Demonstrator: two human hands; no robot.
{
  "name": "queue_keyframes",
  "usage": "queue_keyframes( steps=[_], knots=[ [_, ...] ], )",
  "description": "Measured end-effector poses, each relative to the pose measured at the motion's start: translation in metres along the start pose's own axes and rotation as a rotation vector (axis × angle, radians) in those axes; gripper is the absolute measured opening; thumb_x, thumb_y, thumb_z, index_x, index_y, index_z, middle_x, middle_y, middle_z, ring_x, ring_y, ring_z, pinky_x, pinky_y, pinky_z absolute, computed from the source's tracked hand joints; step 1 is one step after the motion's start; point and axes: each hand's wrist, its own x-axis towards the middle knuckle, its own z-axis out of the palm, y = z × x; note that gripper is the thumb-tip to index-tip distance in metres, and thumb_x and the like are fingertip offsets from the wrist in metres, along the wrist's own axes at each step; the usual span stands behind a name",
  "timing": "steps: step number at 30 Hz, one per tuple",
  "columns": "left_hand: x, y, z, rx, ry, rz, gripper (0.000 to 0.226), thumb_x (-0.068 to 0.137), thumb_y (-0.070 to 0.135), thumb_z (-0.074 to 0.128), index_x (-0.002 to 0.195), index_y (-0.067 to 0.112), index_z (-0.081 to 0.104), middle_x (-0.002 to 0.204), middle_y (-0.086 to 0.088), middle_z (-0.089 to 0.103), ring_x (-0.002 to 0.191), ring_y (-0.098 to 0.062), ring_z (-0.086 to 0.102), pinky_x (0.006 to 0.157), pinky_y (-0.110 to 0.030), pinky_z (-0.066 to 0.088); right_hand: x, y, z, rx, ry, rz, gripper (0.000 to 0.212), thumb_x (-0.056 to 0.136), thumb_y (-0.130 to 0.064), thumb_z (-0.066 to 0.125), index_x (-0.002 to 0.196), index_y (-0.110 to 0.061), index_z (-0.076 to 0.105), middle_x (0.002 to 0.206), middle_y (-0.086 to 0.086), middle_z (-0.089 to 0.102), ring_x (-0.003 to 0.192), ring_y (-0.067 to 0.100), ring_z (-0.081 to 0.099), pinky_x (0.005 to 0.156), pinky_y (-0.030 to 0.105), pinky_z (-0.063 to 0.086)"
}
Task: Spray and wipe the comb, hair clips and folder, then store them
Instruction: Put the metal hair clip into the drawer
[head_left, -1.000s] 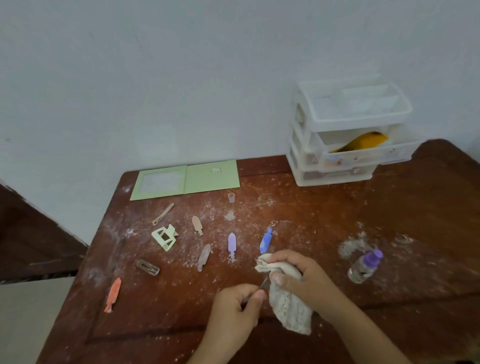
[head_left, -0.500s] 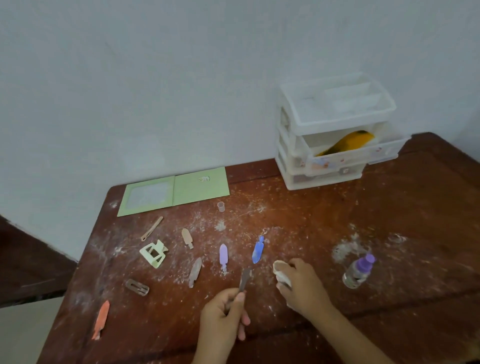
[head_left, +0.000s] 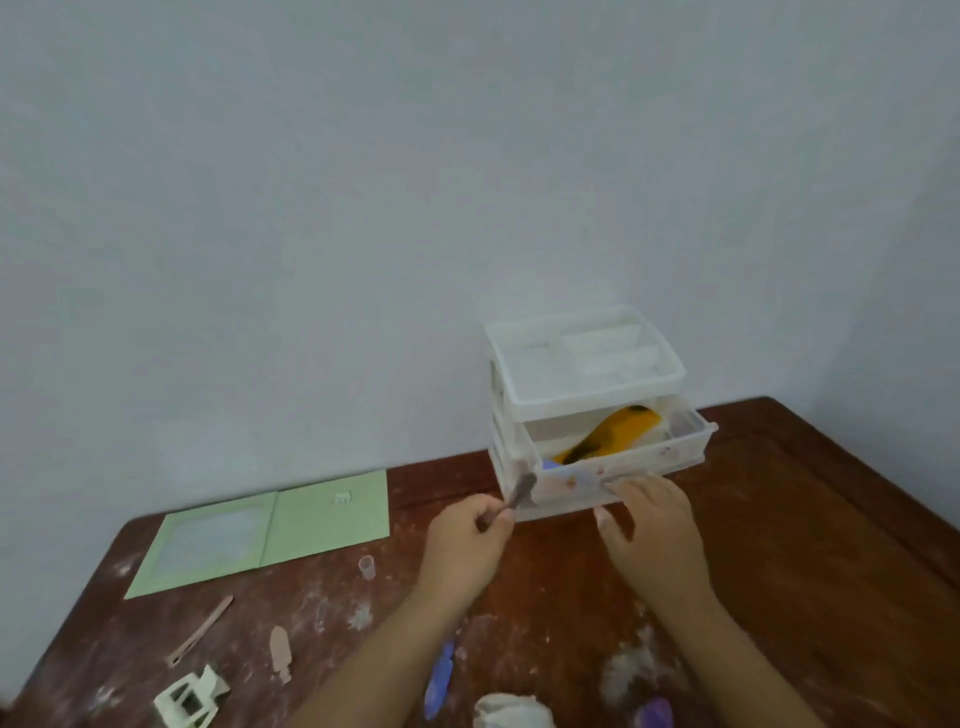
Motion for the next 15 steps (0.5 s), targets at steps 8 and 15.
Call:
queue_keyframes(
  steps=[8,15],
  knots=[
    [0.101,0.062,0.073,0.309,-0.137,0.070,0.038,0.092,0.020,0.044,0.054,0.019,0.040,0.059,0.004,0.044,0.076,-0.024,0.057,0.065,-0.023,0.035,0.062,0.071,0.021,-0.172,-0.127,-0.028,0.045,0.076,-0.034,0.042,0.081,-0.001,0.071,0.086,0.016,0.071,0.085,0.035,0.067,0.079,0.051,0.051],
    [0.118,0.061,0.093,0.388,-0.266,0.063,0.032,0.090,0.023,0.051,0.069,0.003,0.065,0.071,-0.017,0.062,0.050,-0.011,0.039,0.050,-0.024,0.030,0.064,0.070,0.019,-0.029,-0.028,0.023,0.033,0.063,-0.027,0.064,0.078,0.001,0.072,0.084,0.018,0.071,0.083,0.038,0.067,0.069,0.055,0.050]
  ],
)
